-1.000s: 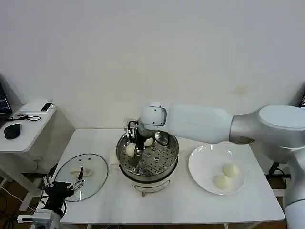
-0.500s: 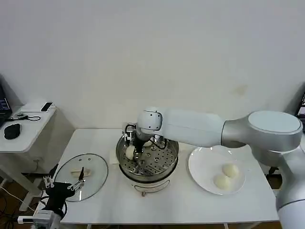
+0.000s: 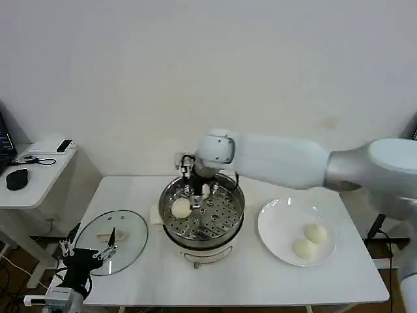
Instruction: Take steamed baozi put them in steamer then cover it.
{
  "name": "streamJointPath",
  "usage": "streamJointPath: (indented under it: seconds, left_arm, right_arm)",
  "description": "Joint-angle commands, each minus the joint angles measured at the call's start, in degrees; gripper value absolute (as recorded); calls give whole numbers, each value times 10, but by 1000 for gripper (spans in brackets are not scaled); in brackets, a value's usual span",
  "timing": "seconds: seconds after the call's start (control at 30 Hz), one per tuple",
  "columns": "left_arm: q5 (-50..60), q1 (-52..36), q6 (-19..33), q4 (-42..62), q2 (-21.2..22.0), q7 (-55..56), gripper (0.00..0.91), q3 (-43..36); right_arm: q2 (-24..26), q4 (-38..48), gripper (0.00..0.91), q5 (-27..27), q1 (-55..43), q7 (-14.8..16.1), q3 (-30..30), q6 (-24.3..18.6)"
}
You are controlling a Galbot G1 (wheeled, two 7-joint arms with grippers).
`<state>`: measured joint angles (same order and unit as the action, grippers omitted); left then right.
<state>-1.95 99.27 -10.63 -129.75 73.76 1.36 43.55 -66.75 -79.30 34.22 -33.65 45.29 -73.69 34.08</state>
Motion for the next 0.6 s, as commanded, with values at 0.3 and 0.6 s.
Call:
streamJointPath:
  seconds: [0.3,0.6]
  left_arm:
    - [3,-8,-5,0,-6,-3,907,-22]
    - [7,-12,-8,9,-8,-5,907,-34]
  right_arm:
    - [331,-151,907,-172,-41,126,-20,-152]
    - [440,-183,907,-276,57,123,-9,-177]
